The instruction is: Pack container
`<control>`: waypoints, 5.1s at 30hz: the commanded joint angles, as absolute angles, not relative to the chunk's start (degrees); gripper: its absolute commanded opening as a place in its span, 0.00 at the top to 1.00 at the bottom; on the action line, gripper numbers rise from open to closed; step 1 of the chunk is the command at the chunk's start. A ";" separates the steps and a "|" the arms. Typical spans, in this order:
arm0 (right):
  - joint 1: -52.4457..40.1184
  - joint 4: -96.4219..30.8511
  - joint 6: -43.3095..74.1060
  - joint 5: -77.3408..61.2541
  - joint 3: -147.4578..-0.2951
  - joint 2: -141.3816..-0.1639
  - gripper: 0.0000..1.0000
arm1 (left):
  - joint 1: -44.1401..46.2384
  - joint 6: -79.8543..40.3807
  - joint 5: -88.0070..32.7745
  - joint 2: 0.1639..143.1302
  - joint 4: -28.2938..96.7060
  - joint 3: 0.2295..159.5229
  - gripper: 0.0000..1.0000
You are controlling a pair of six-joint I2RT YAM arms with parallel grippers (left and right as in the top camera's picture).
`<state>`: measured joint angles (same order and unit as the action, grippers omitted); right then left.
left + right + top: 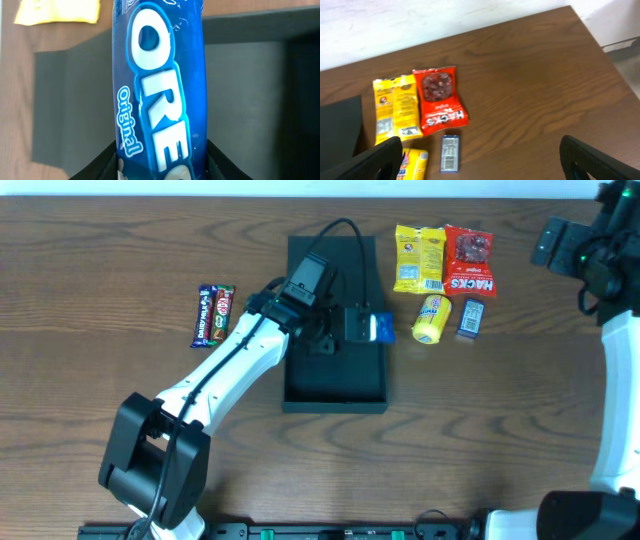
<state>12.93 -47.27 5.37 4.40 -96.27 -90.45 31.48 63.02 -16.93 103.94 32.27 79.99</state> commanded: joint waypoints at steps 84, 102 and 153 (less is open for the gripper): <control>14.06 -48.25 3.99 -3.29 -96.36 -89.25 0.01 | 29.54 29.69 -10.13 101.32 26.44 80.82 0.94; 10.04 -49.56 5.45 -10.98 -96.31 -101.95 0.04 | 16.67 8.80 -16.60 97.38 28.16 80.79 0.94; 6.68 -26.65 9.26 -0.47 -105.32 -136.14 0.15 | 13.52 11.31 -22.50 97.38 25.04 80.79 0.05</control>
